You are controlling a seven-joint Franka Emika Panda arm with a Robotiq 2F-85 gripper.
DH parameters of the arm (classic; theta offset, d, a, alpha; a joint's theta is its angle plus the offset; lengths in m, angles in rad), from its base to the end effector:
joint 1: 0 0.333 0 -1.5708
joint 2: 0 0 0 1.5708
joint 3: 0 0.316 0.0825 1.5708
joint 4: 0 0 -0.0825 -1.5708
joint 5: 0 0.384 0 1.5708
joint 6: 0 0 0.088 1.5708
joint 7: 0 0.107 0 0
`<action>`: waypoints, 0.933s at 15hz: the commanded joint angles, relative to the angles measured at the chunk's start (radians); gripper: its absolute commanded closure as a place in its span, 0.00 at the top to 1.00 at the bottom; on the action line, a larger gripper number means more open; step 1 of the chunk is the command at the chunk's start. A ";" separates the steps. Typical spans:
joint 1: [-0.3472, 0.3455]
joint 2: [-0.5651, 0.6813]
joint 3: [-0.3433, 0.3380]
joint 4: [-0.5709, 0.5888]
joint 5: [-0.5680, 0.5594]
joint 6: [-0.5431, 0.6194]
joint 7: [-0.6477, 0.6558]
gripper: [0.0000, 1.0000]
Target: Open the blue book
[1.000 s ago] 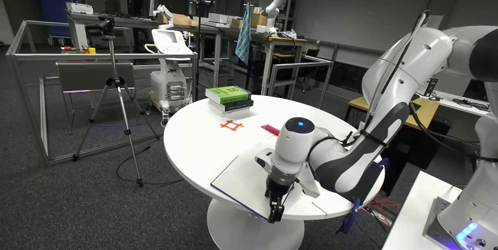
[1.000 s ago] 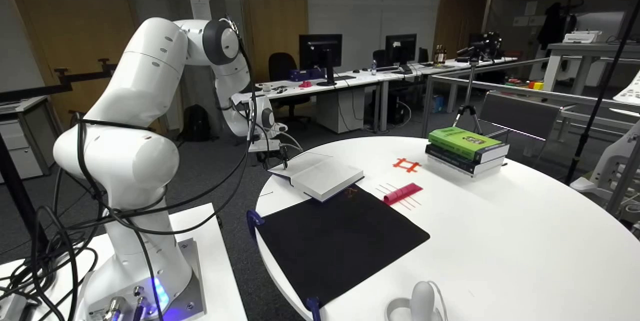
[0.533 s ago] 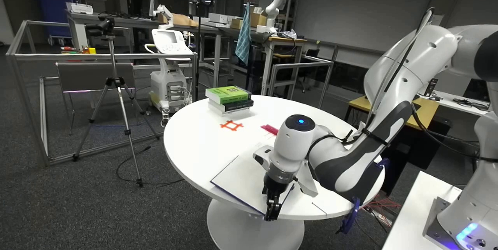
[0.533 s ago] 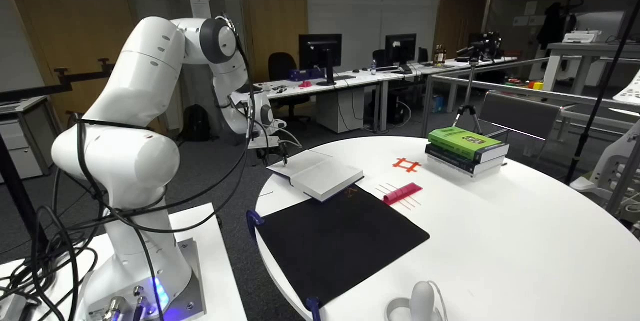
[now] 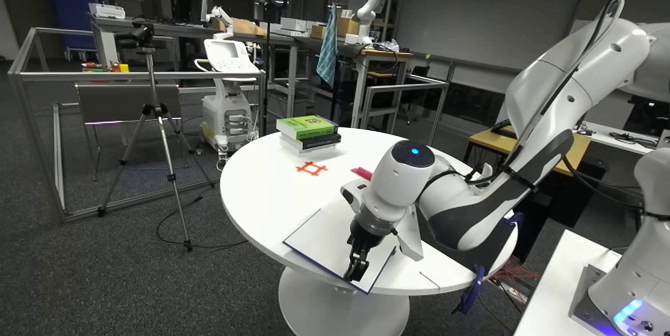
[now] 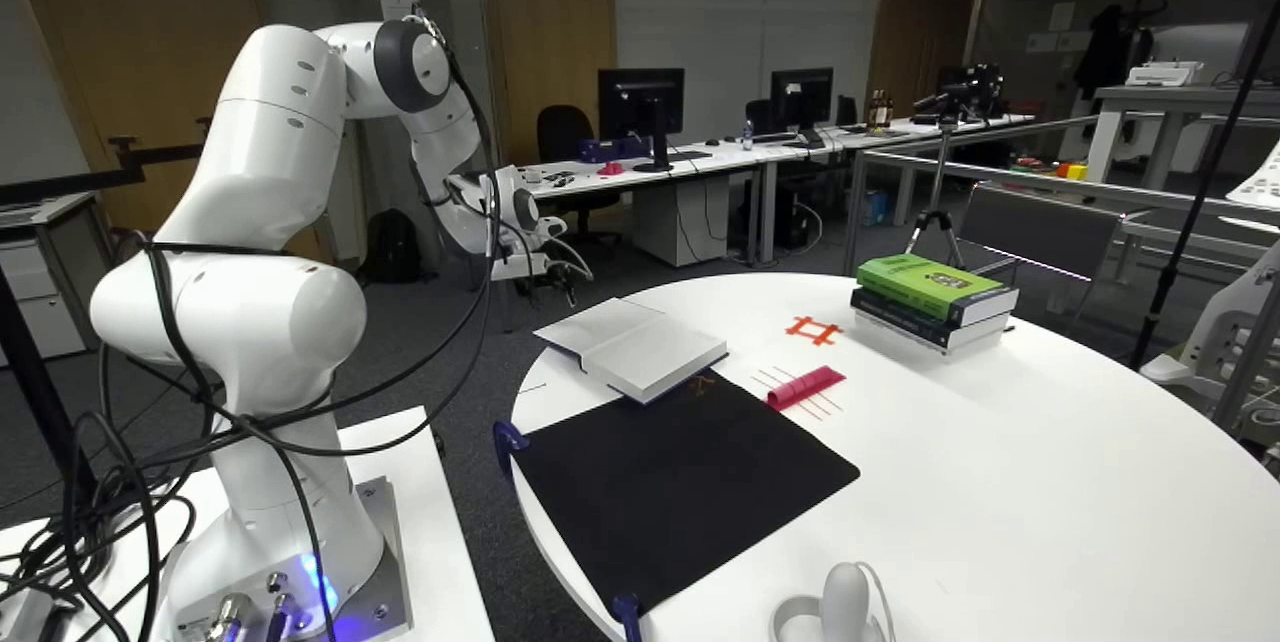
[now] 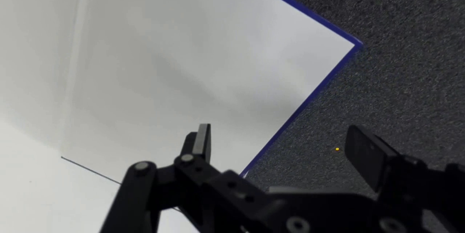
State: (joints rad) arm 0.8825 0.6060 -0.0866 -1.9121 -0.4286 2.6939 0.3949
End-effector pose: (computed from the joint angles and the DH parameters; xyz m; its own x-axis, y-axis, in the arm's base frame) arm 0.4373 0.4703 0.1911 0.6682 0.7130 0.2125 0.6771 -0.7012 0.2232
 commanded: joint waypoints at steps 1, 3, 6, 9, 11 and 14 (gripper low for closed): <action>0.074 -0.082 -0.070 -0.057 -0.053 -0.008 0.135 1.00; 0.102 -0.111 -0.097 -0.074 -0.068 -0.015 0.196 1.00; 0.123 -0.156 -0.124 -0.097 -0.101 -0.021 0.259 1.00; 0.106 -0.203 -0.124 -0.113 -0.129 -0.049 0.290 1.00; 0.089 -0.237 -0.124 -0.123 -0.148 -0.068 0.309 1.00; 0.044 -0.294 -0.105 -0.145 -0.159 -0.107 0.314 1.00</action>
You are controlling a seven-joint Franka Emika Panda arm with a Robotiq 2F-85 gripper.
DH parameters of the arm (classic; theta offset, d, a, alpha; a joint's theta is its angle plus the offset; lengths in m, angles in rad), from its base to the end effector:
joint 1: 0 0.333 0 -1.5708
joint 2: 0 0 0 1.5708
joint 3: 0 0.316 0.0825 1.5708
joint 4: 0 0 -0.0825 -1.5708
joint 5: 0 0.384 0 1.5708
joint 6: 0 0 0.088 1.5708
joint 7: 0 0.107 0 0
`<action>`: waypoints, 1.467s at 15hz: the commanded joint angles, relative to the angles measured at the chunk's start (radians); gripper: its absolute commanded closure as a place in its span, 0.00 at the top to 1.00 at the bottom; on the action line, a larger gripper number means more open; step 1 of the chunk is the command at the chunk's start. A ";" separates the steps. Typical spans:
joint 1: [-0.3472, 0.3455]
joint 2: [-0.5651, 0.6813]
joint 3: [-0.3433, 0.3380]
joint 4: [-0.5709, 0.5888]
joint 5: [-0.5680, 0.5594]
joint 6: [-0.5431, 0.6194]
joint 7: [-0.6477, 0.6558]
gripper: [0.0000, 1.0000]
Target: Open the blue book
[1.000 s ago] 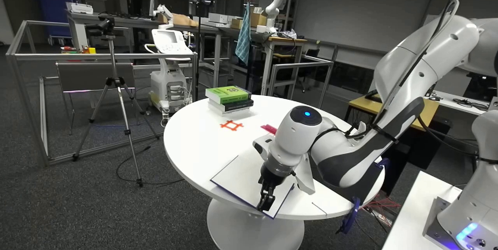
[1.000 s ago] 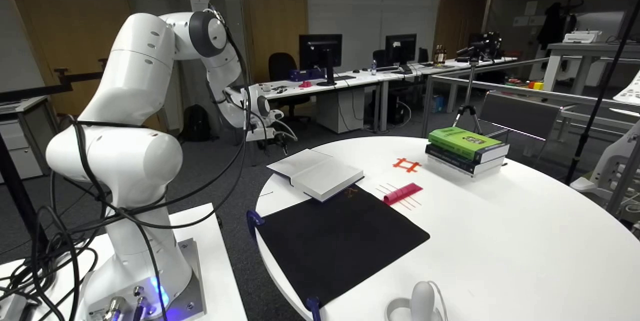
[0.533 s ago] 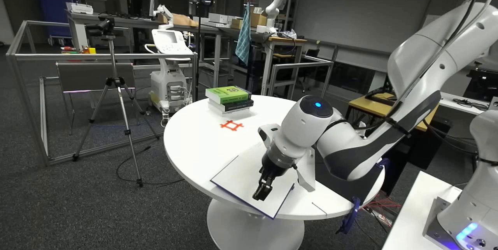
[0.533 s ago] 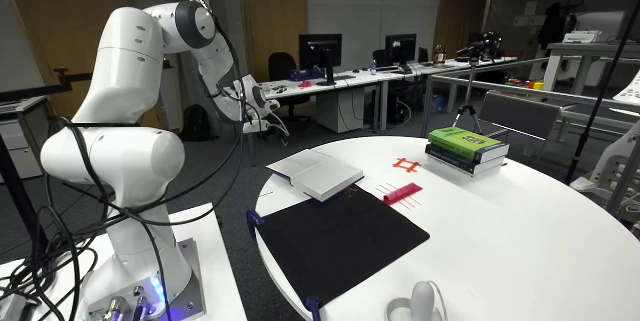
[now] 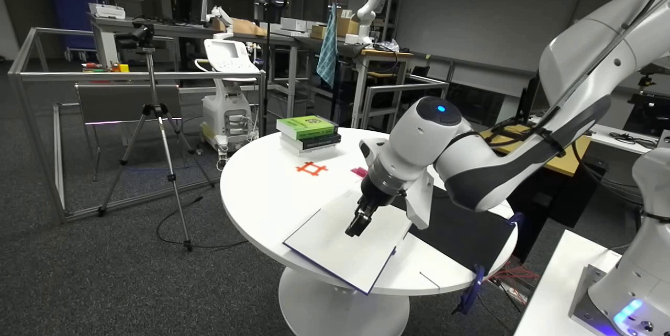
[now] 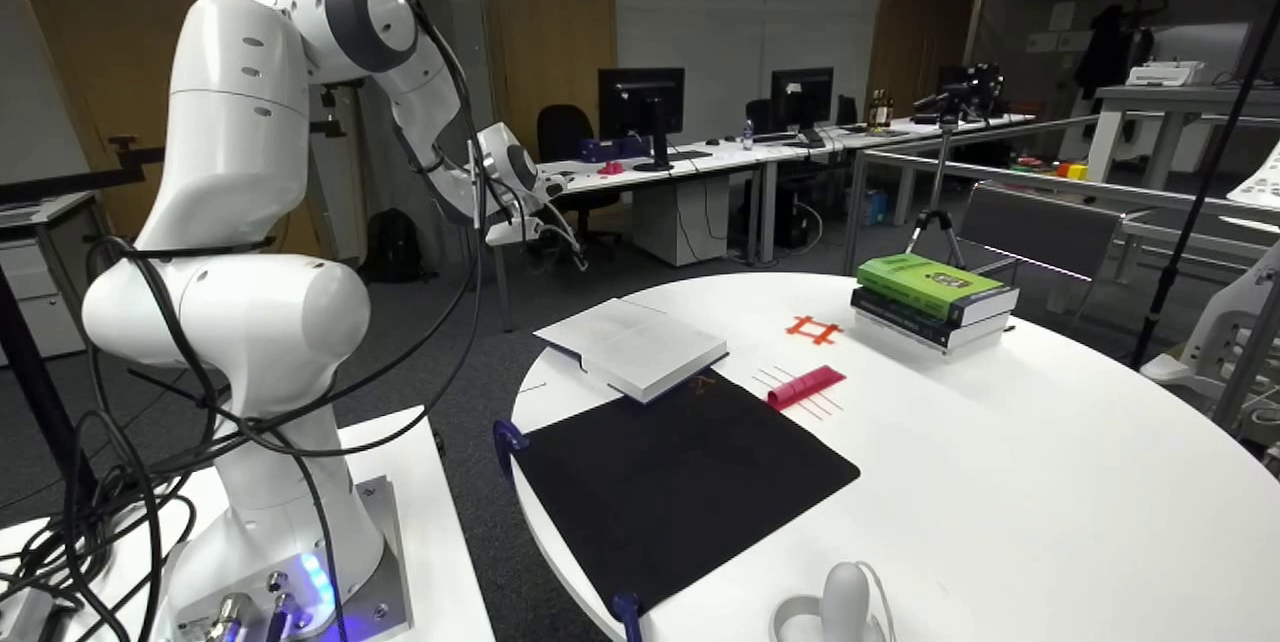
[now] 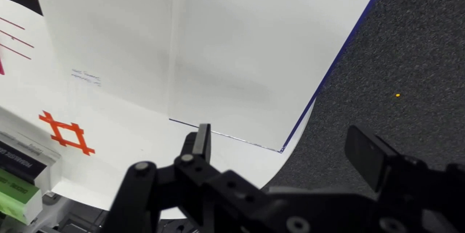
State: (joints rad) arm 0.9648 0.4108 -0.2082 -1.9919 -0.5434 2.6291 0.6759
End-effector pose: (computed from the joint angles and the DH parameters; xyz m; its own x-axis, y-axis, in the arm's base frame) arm 0.4444 0.4453 0.2787 0.7701 0.5344 0.3484 0.4684 -0.8445 0.2599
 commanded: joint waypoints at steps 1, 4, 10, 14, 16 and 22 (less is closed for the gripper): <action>-0.057 -0.116 0.027 -0.072 -0.042 -0.056 0.026 1.00; -0.123 -0.174 0.067 -0.102 -0.022 -0.096 0.003 1.00; -0.316 -0.289 0.195 -0.169 0.041 -0.173 -0.081 1.00; -0.460 -0.351 0.287 -0.214 0.153 -0.172 -0.216 1.00; -0.526 -0.380 0.325 -0.232 0.204 -0.175 -0.284 1.00; -0.649 -0.460 0.371 -0.286 0.340 -0.176 -0.472 1.00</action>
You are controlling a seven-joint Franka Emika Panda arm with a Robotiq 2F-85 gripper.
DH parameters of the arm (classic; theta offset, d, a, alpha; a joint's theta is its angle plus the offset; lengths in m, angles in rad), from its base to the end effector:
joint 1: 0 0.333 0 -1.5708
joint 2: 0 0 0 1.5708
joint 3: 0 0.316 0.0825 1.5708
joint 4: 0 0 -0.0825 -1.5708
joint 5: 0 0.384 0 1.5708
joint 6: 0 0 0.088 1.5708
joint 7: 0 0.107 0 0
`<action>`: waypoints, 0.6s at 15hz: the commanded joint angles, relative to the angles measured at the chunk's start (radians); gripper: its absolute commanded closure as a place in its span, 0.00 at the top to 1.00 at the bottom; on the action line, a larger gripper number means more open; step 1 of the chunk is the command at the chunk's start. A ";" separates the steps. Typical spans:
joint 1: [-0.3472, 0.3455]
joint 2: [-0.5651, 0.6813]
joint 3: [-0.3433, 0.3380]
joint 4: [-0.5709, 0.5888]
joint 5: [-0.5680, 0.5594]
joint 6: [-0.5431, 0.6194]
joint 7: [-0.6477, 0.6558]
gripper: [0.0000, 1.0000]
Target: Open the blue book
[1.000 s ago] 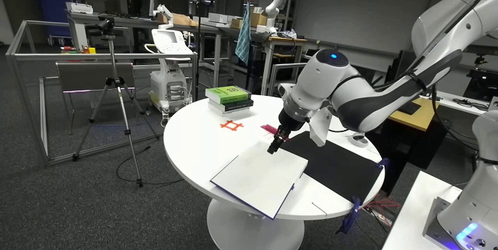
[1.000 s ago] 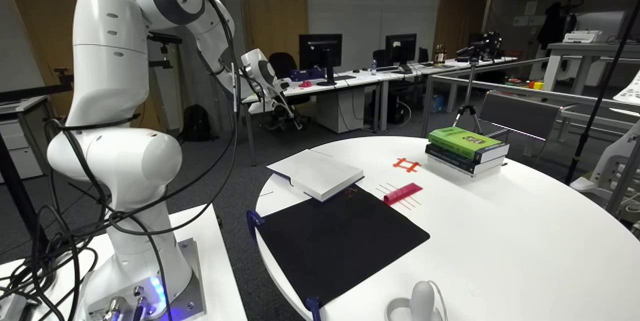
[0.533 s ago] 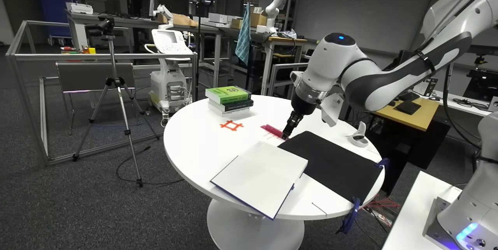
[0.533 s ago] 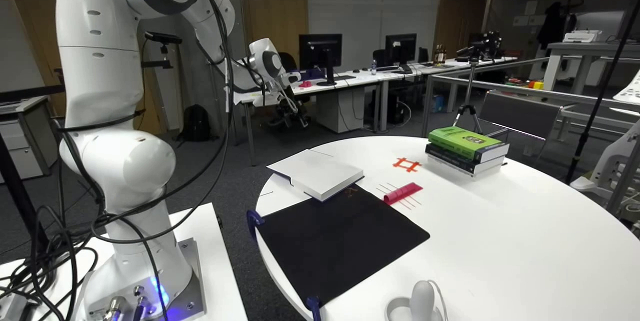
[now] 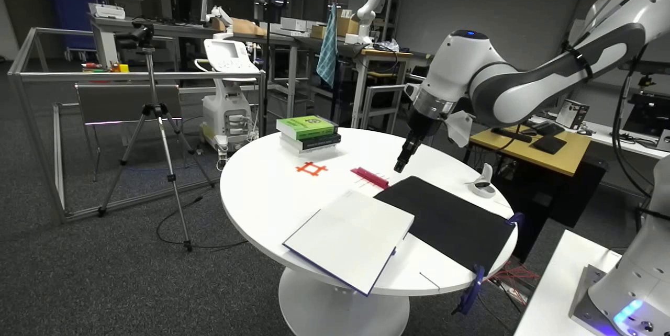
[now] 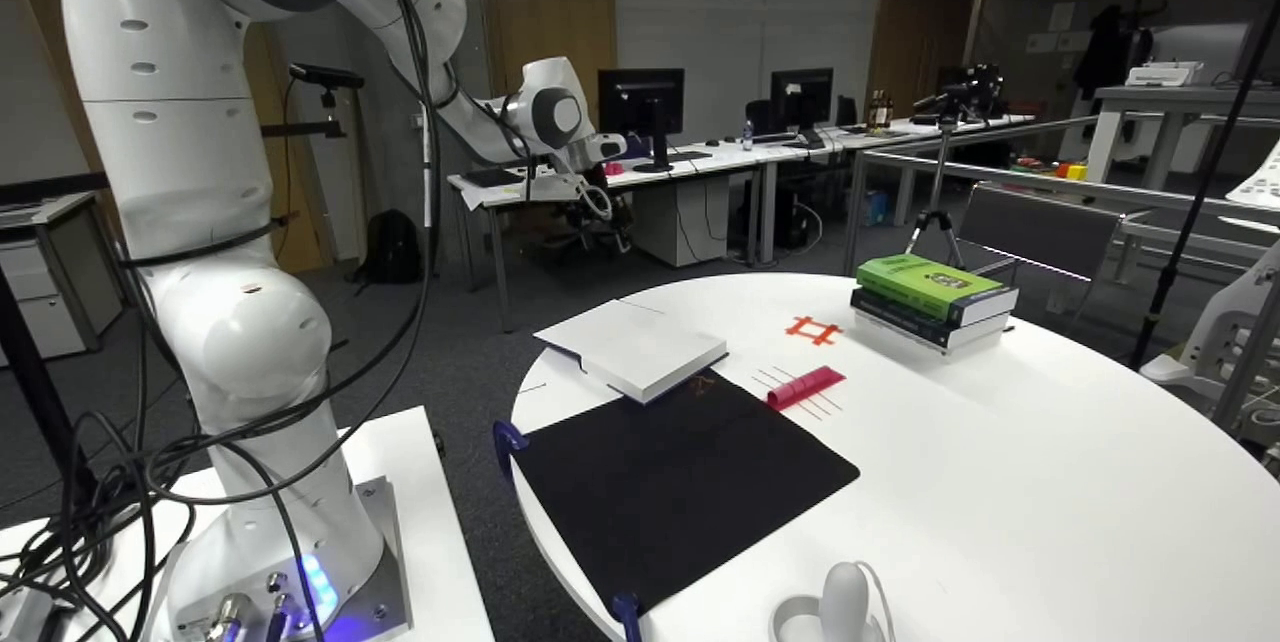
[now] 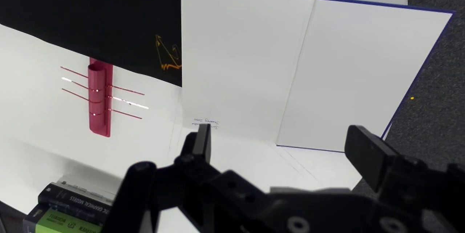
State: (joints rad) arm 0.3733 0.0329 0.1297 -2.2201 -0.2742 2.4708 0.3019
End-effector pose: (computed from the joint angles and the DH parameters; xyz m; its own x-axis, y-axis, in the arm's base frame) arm 0.4833 0.2664 0.3827 0.8866 0.3910 0.2470 0.3669 -0.9198 0.1390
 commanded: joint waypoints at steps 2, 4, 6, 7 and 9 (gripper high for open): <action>-0.082 -0.111 0.038 -0.077 0.121 -0.019 -0.161 1.00; -0.096 -0.142 0.039 -0.096 0.168 -0.032 -0.225 1.00; -0.106 -0.177 0.037 -0.119 0.201 -0.043 -0.282 1.00; -0.108 -0.193 0.036 -0.128 0.212 -0.050 -0.304 1.00; -0.116 -0.228 0.030 -0.146 0.228 -0.071 -0.343 1.00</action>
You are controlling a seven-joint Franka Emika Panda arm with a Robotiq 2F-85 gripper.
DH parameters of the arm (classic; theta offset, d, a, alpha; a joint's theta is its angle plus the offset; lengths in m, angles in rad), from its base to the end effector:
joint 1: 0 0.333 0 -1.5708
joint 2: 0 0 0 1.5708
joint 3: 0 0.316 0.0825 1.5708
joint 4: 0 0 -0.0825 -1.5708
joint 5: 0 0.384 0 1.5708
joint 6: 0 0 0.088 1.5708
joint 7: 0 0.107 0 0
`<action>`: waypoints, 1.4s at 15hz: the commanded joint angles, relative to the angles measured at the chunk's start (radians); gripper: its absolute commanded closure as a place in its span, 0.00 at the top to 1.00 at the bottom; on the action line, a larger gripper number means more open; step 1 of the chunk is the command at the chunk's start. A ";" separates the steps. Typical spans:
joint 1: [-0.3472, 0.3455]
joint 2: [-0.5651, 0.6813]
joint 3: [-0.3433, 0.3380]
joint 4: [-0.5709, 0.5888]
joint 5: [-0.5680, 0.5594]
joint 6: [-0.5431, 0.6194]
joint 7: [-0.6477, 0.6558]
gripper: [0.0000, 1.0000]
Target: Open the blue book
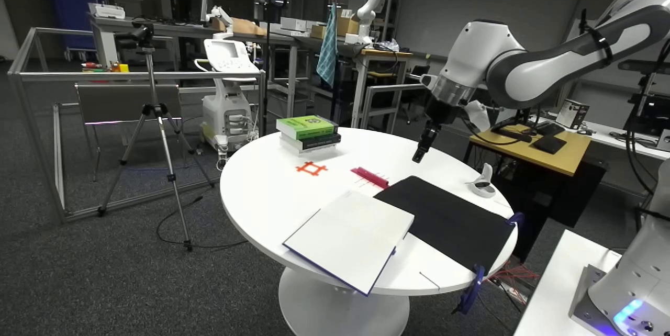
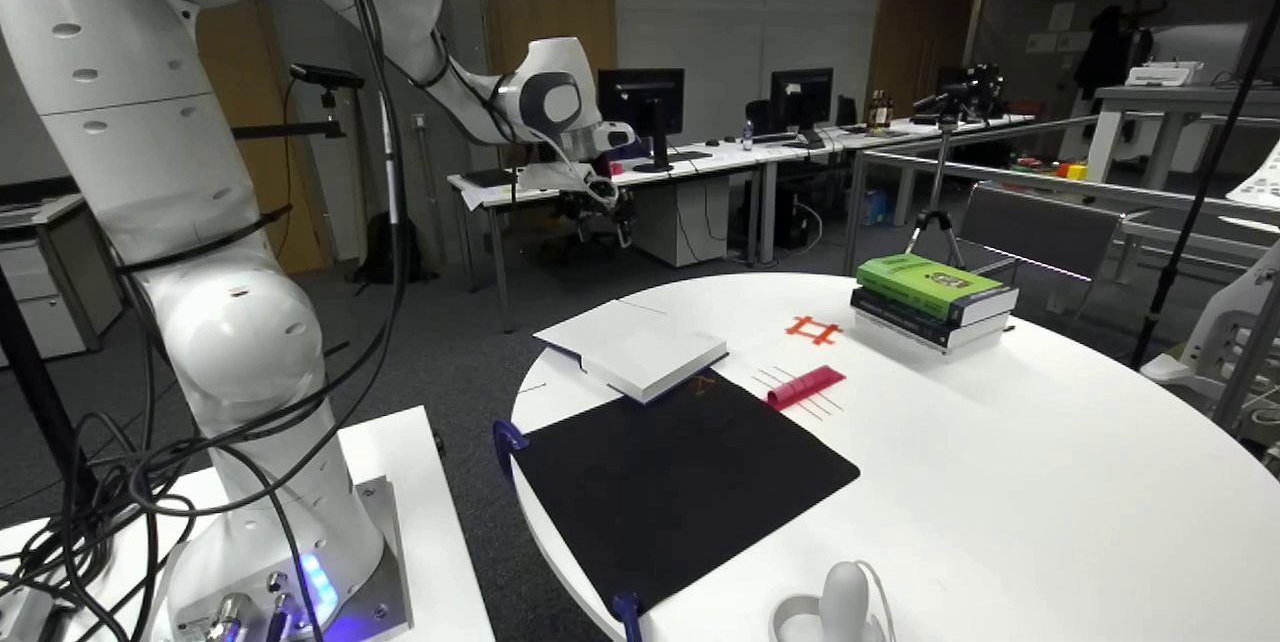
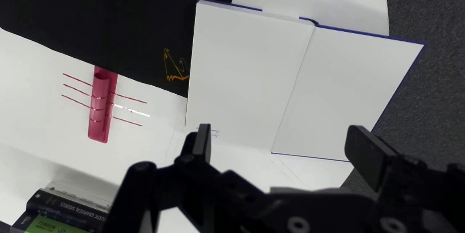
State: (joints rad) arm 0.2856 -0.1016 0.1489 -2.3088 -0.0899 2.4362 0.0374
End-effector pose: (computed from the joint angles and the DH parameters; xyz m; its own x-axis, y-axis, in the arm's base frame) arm 0.4696 0.2185 0.4091 0.8690 0.4405 0.2255 0.4344 -0.8973 0.0787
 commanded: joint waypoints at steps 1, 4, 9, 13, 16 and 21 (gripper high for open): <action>-0.030 -0.109 0.008 -0.066 0.048 -0.045 -0.095 1.00; -0.039 -0.152 0.001 -0.093 0.053 -0.064 -0.127 1.00; -0.048 -0.221 -0.022 -0.143 0.055 -0.077 -0.195 1.00; -0.053 -0.257 -0.037 -0.173 0.049 -0.078 -0.230 1.00; -0.057 -0.266 -0.036 -0.182 0.039 -0.078 -0.214 1.00; -0.059 -0.226 -0.024 -0.159 0.032 -0.060 -0.189 1.00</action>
State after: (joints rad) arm 0.2404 -0.3271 0.1111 -2.4696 -0.0652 2.3777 -0.1468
